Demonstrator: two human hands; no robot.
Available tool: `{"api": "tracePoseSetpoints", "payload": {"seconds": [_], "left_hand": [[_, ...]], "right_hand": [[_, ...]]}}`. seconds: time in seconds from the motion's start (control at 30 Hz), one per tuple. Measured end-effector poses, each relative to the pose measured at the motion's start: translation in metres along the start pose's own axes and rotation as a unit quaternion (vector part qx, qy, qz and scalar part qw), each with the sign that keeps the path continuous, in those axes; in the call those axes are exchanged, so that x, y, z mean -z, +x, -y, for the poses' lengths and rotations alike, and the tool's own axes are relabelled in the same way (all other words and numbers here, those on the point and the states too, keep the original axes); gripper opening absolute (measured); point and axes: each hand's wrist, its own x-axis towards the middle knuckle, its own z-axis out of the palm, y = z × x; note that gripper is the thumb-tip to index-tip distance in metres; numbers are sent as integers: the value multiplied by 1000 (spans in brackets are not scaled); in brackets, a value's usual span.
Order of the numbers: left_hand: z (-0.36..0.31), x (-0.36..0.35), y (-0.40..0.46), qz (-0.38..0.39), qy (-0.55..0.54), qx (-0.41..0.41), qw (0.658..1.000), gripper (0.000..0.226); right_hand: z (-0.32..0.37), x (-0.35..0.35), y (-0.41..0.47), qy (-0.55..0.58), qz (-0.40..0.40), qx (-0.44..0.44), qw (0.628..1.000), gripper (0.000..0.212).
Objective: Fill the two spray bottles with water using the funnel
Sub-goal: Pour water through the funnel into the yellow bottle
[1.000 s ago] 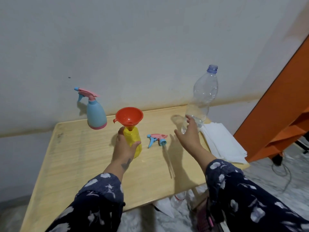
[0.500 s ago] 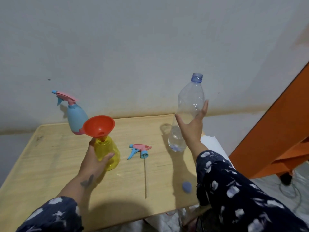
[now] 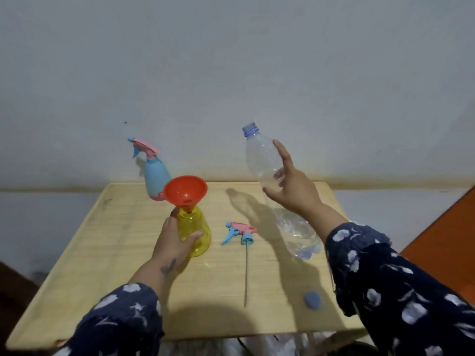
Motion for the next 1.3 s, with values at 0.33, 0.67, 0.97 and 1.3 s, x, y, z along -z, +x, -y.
{"api": "tracePoseSetpoints", "payload": {"seconds": [0.33, 0.67, 0.97, 1.3], "left_hand": [[-8, 7, 2, 26, 33, -13, 999, 78], [-10, 8, 5, 44, 38, -12, 998, 72], [-10, 7, 6, 56, 29, -1, 998, 78], [-11, 7, 6, 55, 29, 2, 998, 77]], "right_hand": [[67, 26, -13, -117, 226, 64, 965, 113], [105, 44, -22, -175, 306, -4, 936, 117], [129, 59, -26, -209, 342, -19, 916, 113], [133, 63, -23, -227, 343, -7, 911, 113]]}}
